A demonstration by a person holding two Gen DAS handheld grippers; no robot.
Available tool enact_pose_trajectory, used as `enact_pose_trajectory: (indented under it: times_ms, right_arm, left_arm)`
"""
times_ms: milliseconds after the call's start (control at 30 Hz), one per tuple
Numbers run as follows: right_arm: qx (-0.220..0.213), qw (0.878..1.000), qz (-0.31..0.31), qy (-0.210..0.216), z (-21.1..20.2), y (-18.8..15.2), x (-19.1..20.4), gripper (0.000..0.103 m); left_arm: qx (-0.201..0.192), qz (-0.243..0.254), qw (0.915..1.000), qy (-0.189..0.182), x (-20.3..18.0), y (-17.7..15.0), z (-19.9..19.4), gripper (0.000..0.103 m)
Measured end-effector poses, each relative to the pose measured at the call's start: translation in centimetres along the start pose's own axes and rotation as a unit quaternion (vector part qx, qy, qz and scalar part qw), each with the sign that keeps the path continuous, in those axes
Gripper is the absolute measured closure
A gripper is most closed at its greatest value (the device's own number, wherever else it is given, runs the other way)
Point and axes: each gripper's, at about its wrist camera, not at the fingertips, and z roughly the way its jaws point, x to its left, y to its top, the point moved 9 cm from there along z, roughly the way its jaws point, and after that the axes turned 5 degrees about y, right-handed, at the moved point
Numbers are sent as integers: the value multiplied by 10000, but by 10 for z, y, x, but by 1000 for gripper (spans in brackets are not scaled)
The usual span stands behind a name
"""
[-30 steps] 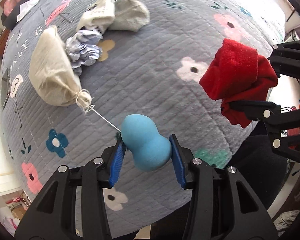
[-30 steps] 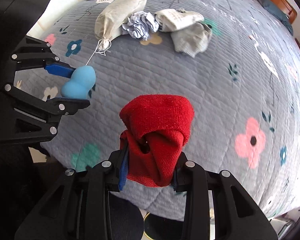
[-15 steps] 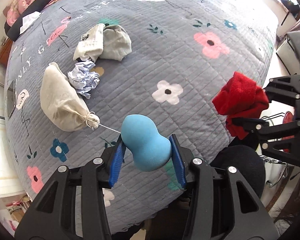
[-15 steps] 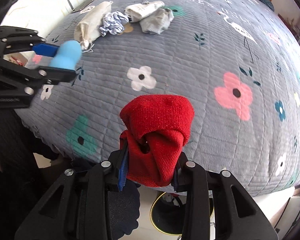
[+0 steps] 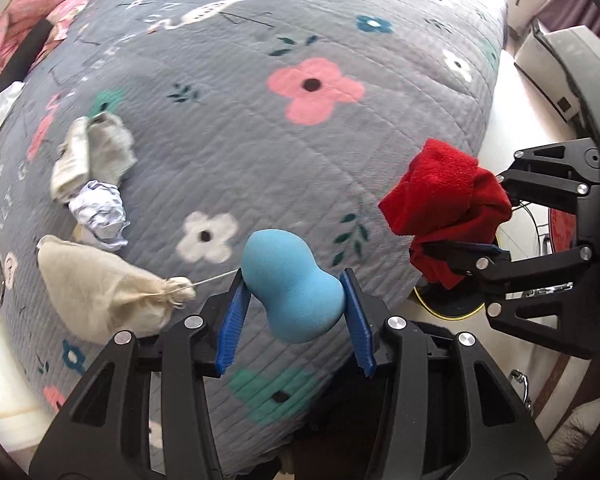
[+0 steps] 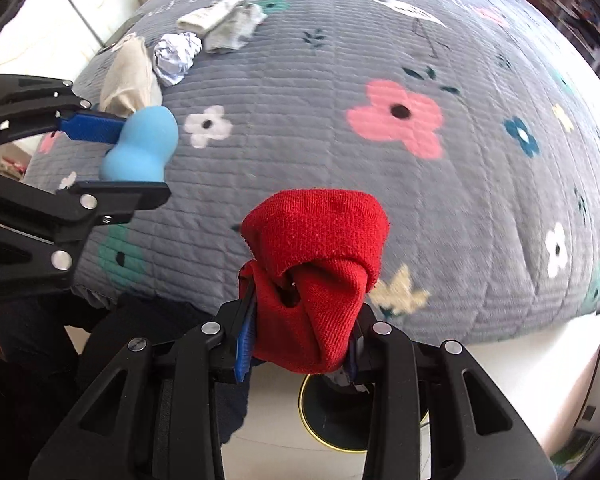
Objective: Collect trash
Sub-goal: 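Carry the blue sponge and red sock off the bed to the bin, then open both tools over the bin to drop sponge and red sock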
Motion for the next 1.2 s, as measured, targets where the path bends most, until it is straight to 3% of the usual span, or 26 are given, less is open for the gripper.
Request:
enact_pose_trajectory:
  times_ms: [433, 767, 933, 1033, 1100, 1133, 1200]
  right_arm:
    - [34, 9937, 1107, -160, -4, -68, -64, 71]
    - [75, 9824, 1850, -232, -2, -122, -103, 71]
    - [90, 9789, 2028, -222, 2, -132, -108, 71]
    - [121, 9770, 2116, -220, 4, -136, -112, 71]
    - [120, 9757, 2173, -234, 5, -137, -115, 71]
    - [115, 9749, 2210, -236, 5, -138, -117, 71]
    - [130, 9736, 2262, -266, 5, -140, -120, 71]
  left_arm:
    - [32, 857, 9957, -357, -78, 19, 30, 58]
    - [-35, 1597, 9853, -605, -135, 27, 40, 57]
    - [-32, 2001, 9764, -806, -161, 24, 46, 57]
    - [89, 2310, 9663, -1132, -179, 20, 52, 55]
    - [84, 2479, 9605, -1263, -190, 20, 54, 50]
    - [113, 2601, 9558, -1367, -197, 19, 55, 40]
    - [21, 2742, 9525, -1323, -204, 23, 58, 33]
